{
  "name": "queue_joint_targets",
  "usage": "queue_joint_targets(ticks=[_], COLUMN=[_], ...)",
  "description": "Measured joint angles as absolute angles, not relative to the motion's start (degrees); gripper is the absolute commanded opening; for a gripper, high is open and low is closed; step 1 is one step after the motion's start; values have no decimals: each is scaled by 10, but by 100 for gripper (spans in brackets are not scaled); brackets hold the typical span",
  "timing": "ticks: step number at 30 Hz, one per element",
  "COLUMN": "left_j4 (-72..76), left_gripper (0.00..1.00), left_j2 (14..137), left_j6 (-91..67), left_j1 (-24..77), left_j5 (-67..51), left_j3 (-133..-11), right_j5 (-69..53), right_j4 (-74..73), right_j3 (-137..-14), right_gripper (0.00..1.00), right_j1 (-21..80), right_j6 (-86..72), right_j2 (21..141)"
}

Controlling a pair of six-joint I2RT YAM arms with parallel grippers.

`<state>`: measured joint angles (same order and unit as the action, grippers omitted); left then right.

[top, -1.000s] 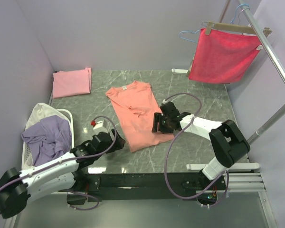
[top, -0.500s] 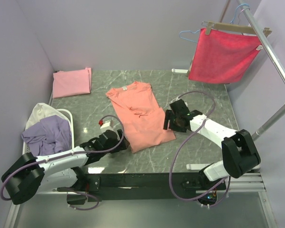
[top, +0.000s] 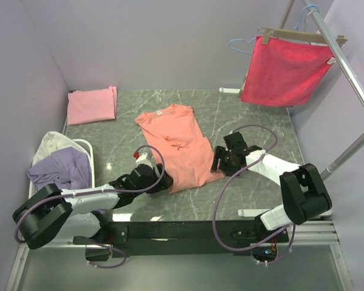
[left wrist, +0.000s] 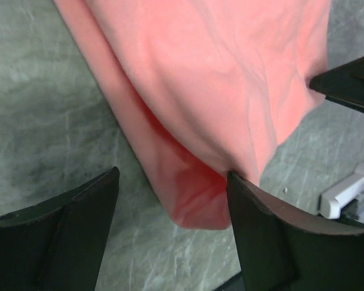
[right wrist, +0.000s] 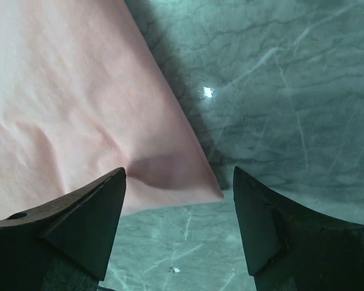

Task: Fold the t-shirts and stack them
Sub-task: Grab one side of the 2/3 rectangular tshirt with both arms

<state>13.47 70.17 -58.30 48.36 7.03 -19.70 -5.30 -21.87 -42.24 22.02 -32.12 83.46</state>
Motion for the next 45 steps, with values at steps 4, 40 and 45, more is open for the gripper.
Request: queue_joint_targets(ticks=[4,40,45], left_j4=[121,229,228], left_gripper=[78,62,62], left_j2=[669,612,505], left_j6=[-599,-626,-624], left_j1=[488,516,517], left_j5=[57,48,52], left_j3=[-178,-103,-66], right_j5=[-74,-121,-132], right_j4=[-198,-147,-132], right_j3=[-415,-407,-408], right_gripper=[77,76,76], right_j1=[213,206,206], right_j6=[-324,-325,-323], right_j2=[833,843,850])
